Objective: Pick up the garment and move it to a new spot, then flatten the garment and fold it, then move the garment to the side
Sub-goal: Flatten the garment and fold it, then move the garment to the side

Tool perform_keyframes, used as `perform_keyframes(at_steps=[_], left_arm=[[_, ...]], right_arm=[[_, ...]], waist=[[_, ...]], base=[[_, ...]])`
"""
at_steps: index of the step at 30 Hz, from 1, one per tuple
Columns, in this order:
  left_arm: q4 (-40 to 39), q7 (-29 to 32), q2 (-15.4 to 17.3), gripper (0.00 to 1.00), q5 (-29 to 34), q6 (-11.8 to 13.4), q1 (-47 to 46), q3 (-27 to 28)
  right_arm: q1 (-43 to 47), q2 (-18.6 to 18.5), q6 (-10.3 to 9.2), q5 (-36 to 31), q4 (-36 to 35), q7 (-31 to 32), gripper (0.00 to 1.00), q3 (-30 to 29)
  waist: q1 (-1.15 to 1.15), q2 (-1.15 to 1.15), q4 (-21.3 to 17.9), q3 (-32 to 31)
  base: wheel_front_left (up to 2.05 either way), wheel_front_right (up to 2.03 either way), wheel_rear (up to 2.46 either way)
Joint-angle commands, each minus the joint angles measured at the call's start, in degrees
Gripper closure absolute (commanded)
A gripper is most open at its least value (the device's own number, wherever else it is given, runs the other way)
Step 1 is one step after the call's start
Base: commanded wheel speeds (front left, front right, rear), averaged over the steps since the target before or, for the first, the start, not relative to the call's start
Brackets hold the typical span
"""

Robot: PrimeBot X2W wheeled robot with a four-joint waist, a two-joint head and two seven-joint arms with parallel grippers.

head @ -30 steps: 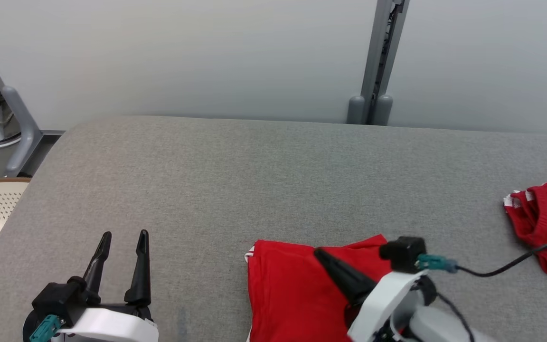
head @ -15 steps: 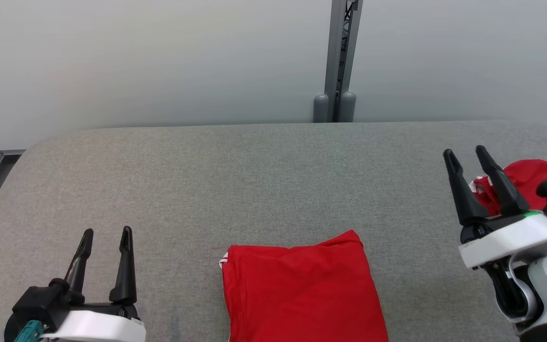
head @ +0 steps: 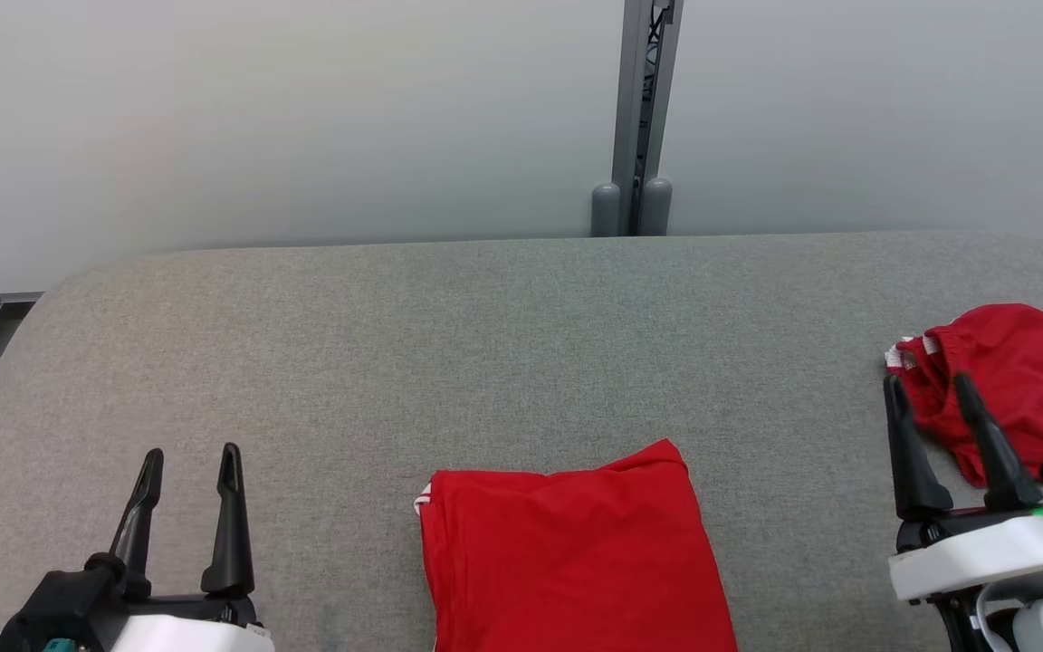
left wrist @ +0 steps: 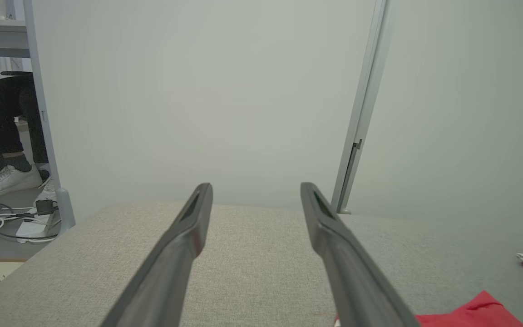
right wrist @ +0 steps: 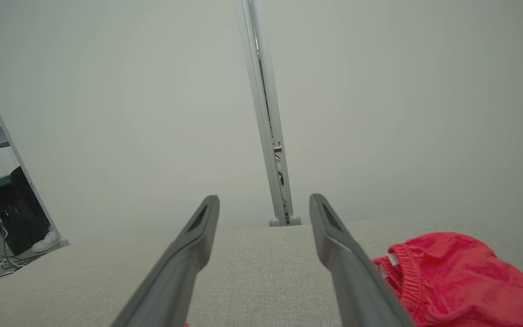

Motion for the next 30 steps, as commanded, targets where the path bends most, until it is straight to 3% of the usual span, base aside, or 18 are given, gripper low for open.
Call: perform_keyframes(at_steps=[1,19,23,30], left_arm=[[0.14,-0.27,-0.32,0.00,0.60,-0.49,0.30,0.39],[0.90,-0.27,-2.18,0.00,2.30,-2.52,-0.91,1.71],[1.06,-0.27,-2.42,0.00,2.42,-2.93,-1.30,1.63],[1.87,-0.26,-2.78,0.00,1.95,-3.46,-2.09,0.72]], right_arm=[[0.57,0.33,0.01,-0.04,0.76,-0.25,0.00,0.05],[-1.35,0.29,0.01,-0.19,5.71,2.06,0.00,3.27],[-3.26,0.76,0.01,1.08,8.35,6.40,0.00,6.00],[-7.26,0.77,0.01,7.20,15.84,20.39,0.00,13.28]], waist=[[0.00,0.00,0.02,0.02],[0.00,0.00,0.72,0.04],[0.00,0.00,1.26,0.38],[0.00,0.00,4.61,0.58]], base=[[0.00,0.00,0.00],[0.00,0.00,0.00],[0.00,0.00,0.00],[0.00,0.00,0.00]])
